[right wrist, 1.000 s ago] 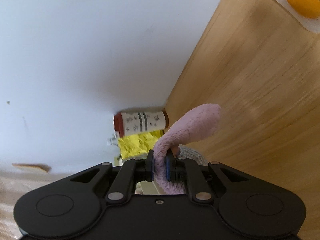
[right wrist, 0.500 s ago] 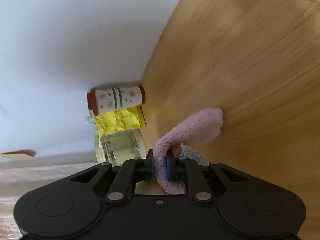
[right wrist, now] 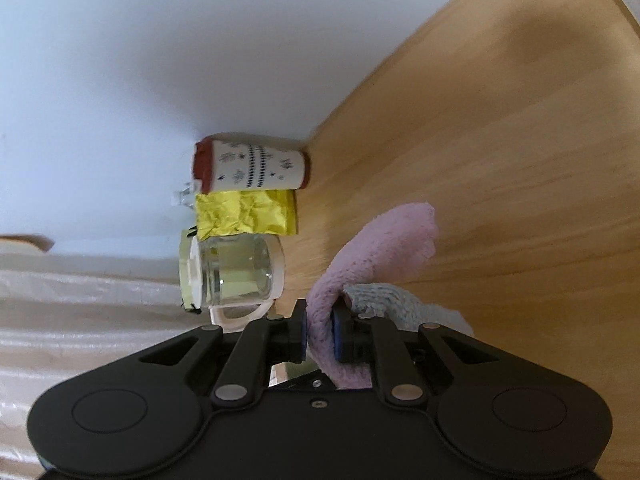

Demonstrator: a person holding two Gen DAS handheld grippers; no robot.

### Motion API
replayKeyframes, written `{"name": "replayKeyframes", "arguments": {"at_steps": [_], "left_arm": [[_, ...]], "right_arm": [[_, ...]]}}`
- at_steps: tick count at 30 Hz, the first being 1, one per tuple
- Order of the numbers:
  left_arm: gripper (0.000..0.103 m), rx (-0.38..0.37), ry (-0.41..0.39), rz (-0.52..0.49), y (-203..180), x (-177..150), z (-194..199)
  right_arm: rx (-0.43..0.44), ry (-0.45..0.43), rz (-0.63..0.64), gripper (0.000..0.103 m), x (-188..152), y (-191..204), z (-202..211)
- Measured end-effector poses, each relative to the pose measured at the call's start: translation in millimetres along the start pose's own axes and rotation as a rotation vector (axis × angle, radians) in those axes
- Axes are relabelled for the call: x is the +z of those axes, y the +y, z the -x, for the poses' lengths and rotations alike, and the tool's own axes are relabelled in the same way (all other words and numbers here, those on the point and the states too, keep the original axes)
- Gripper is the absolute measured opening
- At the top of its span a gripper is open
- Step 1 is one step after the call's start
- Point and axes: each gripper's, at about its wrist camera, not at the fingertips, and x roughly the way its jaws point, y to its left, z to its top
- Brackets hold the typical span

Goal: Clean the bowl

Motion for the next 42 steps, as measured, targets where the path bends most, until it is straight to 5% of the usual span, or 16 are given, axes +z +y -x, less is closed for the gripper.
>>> {"name": "replayKeyframes", "arguments": {"at_steps": [21,29,42], "left_arm": [[0.019,-0.017,0.020,0.001,-4.1,4.1,-7.7],[0.019,-0.011,0.019,-0.052,-12.8,5.5,-5.6],[0.019,0.011,0.032,-0.094,-20.5,1.2,-11.7]], "right_arm": [[-0.025,0.136,-0.153,0.017,10.0,-52.6,-40.8],[0.039,0.191,-0.016,0.020,30.6,-9.5,-38.3],[-0.017,0.370,0.177,0.019,40.0,39.7,-62.3]]}}
